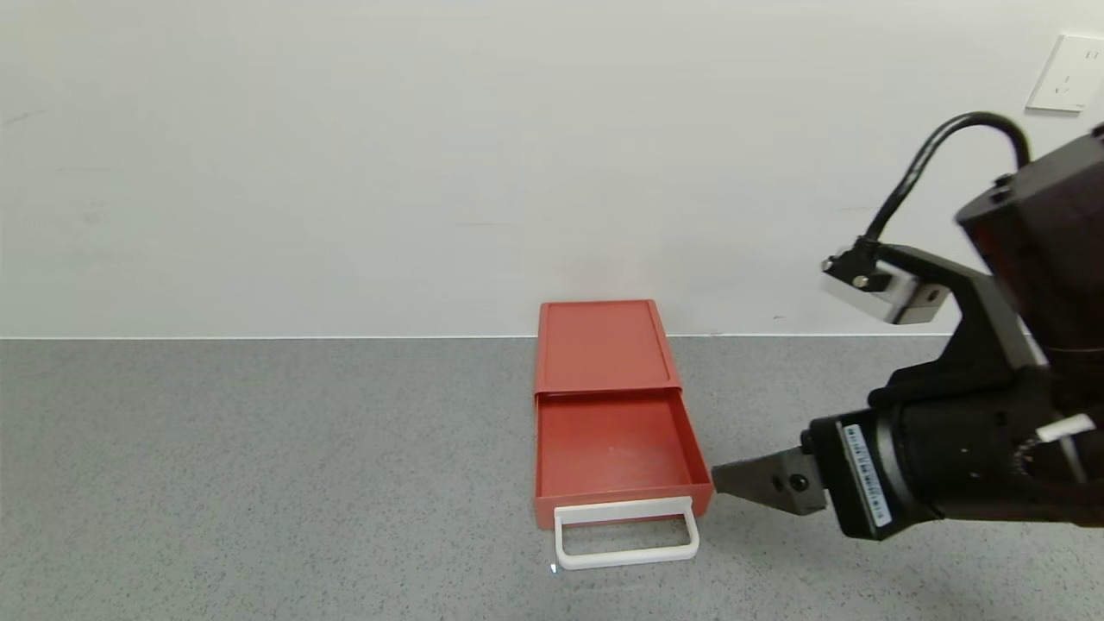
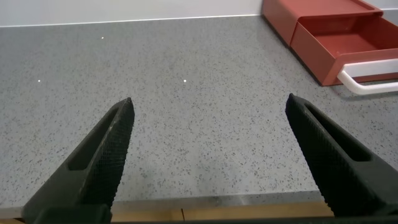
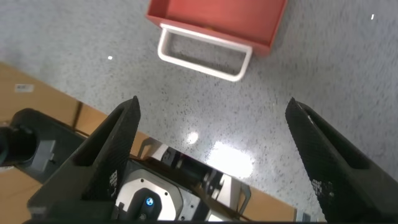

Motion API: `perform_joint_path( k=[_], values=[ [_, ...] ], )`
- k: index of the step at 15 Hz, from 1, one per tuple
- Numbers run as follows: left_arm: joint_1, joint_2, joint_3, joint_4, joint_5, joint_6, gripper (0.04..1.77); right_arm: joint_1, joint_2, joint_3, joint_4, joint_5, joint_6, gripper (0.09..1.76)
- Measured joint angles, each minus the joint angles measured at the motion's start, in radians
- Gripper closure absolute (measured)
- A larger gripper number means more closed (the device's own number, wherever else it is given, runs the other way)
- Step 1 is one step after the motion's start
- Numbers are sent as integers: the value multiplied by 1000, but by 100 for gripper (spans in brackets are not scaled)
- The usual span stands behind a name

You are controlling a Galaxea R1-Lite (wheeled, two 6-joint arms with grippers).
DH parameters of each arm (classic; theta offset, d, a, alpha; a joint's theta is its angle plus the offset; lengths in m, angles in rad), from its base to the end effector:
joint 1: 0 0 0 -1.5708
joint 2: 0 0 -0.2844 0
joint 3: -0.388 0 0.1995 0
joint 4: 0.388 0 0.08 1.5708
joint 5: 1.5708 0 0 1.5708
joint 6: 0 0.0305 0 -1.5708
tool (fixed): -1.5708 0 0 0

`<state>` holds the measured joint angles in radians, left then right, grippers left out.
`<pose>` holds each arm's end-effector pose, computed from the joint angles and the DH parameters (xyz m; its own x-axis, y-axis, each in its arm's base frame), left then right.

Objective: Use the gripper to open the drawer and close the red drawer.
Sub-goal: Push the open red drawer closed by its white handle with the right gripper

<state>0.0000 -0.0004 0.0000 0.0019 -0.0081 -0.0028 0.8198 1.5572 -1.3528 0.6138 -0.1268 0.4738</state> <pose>0.0107 -0.0002 0.0753 1.0000 -0.0081 -0.0015 0.0081 1.0000 -0.0028 0.1855 0.1930 0.2403 0.5551 0.4094 -0.7241 -0.3655 0.9020 0.2297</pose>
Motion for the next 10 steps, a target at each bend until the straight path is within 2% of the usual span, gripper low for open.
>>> perform_joint_path(
  k=[2,7,10],
  values=[
    [0,0,0,0,0,0,6,28,80,-45,42,-34,59,14],
    [0,0,0,0,0,0,6,97,229,-66,42,-82,74,14],
    [0,0,0,-1,2,0,6,116,322,-82,43,-98,131,14]
  ],
)
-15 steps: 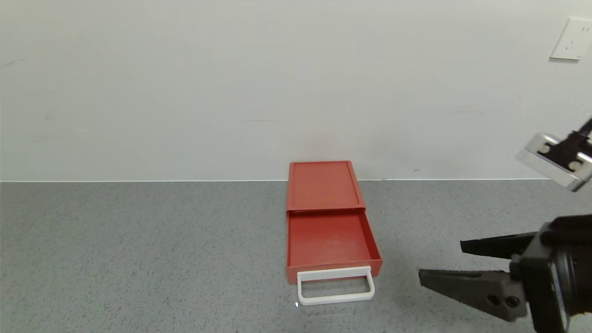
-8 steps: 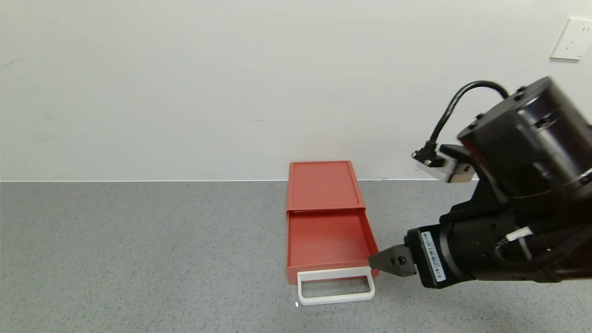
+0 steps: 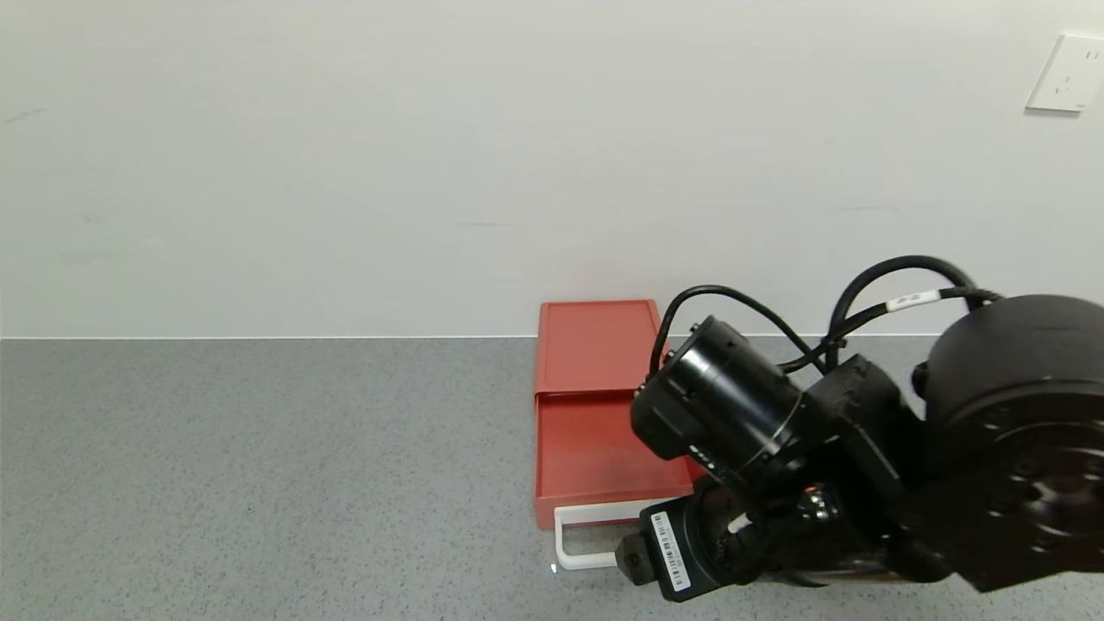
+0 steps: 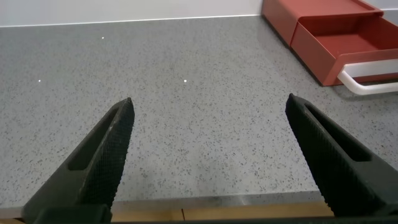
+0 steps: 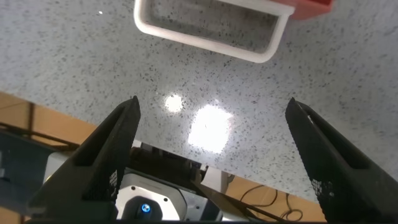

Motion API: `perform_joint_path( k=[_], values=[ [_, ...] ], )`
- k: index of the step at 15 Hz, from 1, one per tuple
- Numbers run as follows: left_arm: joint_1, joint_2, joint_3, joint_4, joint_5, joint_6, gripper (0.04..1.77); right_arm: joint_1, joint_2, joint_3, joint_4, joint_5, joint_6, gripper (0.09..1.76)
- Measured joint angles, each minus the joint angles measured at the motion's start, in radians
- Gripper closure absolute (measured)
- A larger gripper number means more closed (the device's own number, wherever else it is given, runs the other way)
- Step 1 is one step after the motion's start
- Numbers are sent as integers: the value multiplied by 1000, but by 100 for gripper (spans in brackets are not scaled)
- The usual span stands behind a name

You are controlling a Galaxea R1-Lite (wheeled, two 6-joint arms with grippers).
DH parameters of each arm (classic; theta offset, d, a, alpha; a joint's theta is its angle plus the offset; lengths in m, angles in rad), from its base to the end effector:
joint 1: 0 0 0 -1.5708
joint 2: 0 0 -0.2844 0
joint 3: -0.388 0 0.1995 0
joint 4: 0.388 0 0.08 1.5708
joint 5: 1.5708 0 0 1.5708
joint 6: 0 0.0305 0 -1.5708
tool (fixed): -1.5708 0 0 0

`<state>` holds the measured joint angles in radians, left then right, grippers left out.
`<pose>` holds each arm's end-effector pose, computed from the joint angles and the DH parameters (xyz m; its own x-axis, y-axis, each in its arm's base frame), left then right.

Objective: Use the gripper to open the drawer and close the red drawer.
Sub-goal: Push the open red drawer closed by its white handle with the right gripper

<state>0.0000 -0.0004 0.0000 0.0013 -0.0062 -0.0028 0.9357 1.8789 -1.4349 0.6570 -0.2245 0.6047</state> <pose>0.0107 -0.0002 0.0753 1.0000 -0.0062 -0.0009 0.0062 1.0000 -0.0028 0.2043 0.2657 0.1620 0.4410 0.2232 -0.8693 -0.2957 0.9506 0.0941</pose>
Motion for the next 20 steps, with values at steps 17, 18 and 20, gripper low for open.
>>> perform_joint_path(
  k=[17,18,20],
  values=[
    [0,0,0,0,0,-1,6,-138,66,70,-37,-128,-61,14],
    [0,0,0,0,0,-1,6,-157,56,81,-38,-114,-76,14],
    [0,0,0,0,0,-1,6,-193,38,104,-42,-83,-112,14]
  ],
)
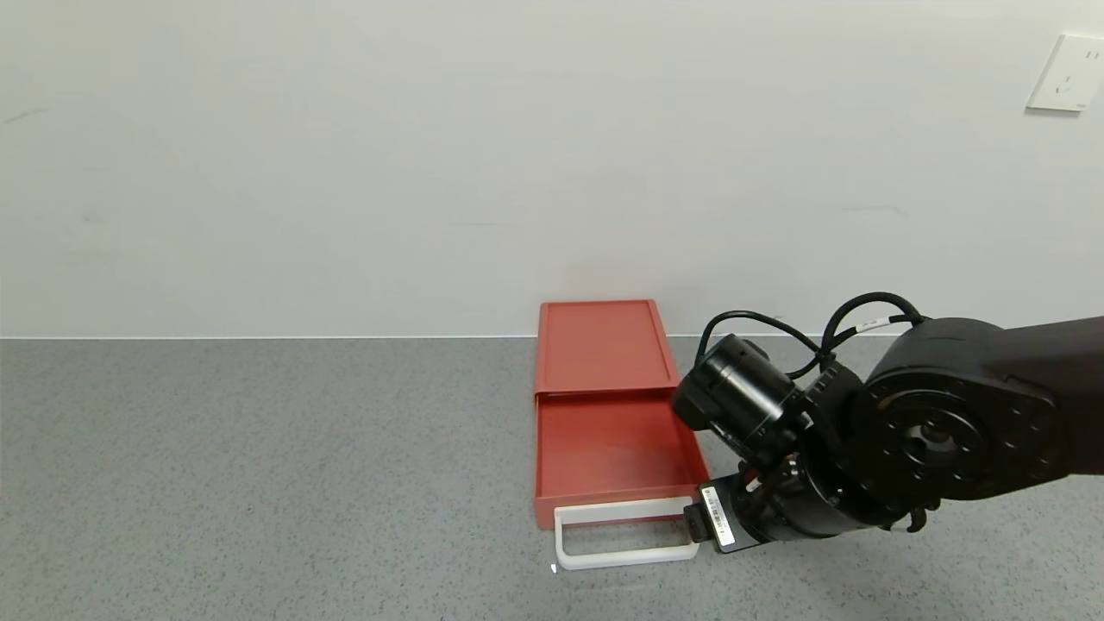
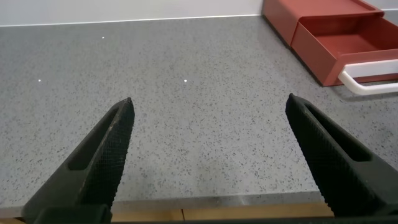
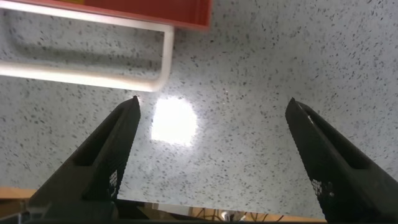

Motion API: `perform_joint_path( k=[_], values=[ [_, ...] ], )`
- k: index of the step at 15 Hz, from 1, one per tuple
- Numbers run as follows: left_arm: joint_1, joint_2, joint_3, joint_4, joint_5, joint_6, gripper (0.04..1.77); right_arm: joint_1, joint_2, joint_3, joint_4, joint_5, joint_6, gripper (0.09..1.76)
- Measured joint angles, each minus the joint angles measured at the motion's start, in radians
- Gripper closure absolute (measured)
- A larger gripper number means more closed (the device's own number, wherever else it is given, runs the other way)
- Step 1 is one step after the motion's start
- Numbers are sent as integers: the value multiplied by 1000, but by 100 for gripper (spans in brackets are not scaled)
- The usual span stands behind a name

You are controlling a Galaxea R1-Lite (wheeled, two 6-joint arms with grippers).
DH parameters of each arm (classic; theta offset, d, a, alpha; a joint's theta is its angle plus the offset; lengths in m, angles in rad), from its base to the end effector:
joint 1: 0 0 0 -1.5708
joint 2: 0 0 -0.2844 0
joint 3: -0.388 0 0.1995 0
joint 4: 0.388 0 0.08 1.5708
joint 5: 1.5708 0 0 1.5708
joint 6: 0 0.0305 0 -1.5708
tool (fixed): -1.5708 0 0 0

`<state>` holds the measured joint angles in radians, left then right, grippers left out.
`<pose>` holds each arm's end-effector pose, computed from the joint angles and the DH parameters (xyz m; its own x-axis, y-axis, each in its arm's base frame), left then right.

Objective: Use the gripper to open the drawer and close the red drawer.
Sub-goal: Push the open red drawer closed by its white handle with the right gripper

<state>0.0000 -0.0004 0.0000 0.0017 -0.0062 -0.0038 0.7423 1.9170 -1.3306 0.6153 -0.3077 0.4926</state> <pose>0.0107 -0.0002 0.0753 1.0000 -0.0062 -0.0013 0.0062 1.0000 -0.0038 0.2505 0.2172 0.1265 0.4581 0.0092 -0.8888 -0.1717 0.9820 -0.0783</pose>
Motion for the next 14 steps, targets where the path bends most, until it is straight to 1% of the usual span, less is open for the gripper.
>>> perform_joint_path(
  k=[3,5,8,12,14],
  values=[
    [0,0,0,-1,0,0,6,-51,-31,26,-1,107,-75,14],
    [0,0,0,-2,0,0,6,-90,-48,37,-1,147,-129,14],
    [0,0,0,-2,0,-1,6,-127,-54,71,-12,151,-169,14],
    [0,0,0,-2,-1,-1,6,-141,-32,135,-138,151,-172,14],
    [0,0,0,-2,-2,-2,6,-144,-13,148,-160,149,-173,14]
  ],
)
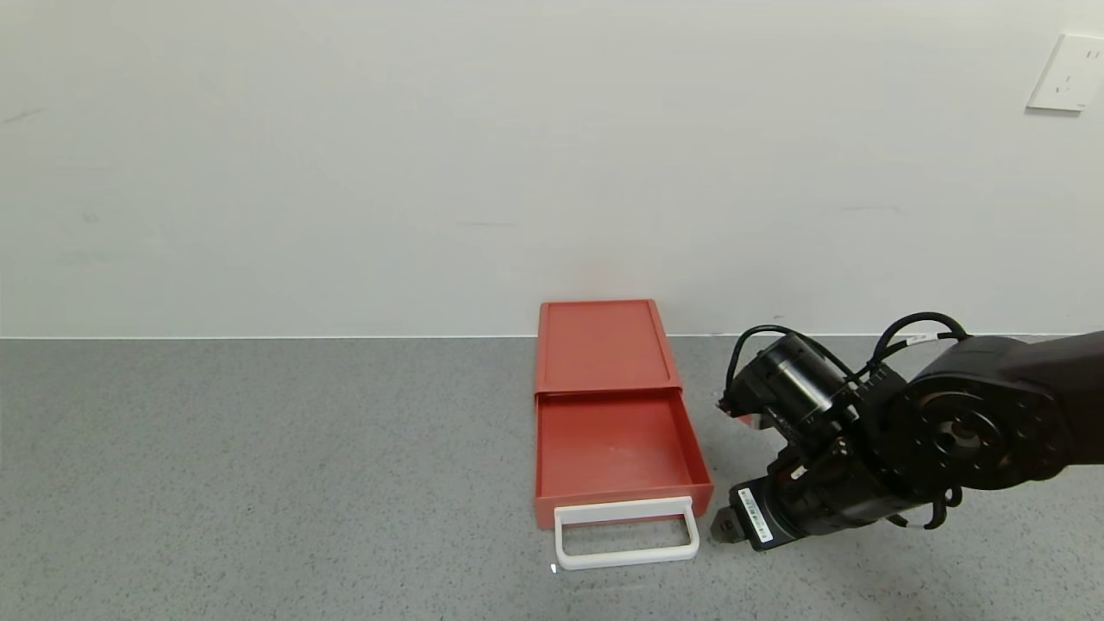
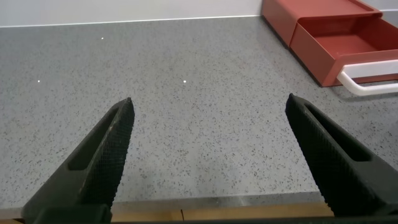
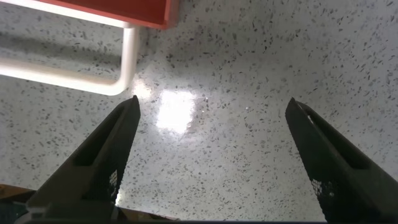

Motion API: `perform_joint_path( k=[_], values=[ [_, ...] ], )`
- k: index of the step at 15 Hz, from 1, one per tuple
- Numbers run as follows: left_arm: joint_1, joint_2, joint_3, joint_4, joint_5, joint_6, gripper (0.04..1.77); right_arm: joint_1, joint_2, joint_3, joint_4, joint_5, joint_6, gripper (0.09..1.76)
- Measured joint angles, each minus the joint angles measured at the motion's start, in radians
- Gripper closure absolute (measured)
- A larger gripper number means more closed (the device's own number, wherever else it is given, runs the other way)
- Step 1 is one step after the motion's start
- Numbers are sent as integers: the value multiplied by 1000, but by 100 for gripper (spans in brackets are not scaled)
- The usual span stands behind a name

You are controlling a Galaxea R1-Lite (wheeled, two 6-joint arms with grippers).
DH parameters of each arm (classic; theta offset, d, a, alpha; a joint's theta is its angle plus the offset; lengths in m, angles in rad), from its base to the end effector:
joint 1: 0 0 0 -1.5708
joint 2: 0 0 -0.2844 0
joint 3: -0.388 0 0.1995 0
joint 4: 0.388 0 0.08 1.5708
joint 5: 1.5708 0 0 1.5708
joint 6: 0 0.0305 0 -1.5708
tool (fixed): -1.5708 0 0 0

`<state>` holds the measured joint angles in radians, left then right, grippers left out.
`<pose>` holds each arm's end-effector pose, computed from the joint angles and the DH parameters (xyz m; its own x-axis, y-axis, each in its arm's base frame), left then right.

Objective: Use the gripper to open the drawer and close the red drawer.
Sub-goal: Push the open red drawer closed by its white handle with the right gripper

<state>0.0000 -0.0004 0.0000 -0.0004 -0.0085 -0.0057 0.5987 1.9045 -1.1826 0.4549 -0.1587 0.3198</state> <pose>0.0107 -0.0003 0.0755 1.0000 -0.0085 0.0008 0.0085 0.9999 -0.0057 0.2703 0.1786 0.1016 0.4022 0.0831 -0.9118 -0.2409 0.9704 -0.0178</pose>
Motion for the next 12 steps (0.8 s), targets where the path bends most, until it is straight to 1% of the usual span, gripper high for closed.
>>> perform_joint_path(
  k=[7,9,12],
  values=[
    [0,0,0,0,-1,0,6,-23,51,-6,-59,-5,-30,14],
    [0,0,0,0,-2,0,6,-29,64,-8,-64,-24,-35,14],
    [0,0,0,0,-2,0,6,-39,85,-17,-92,-27,-36,14]
  ],
)
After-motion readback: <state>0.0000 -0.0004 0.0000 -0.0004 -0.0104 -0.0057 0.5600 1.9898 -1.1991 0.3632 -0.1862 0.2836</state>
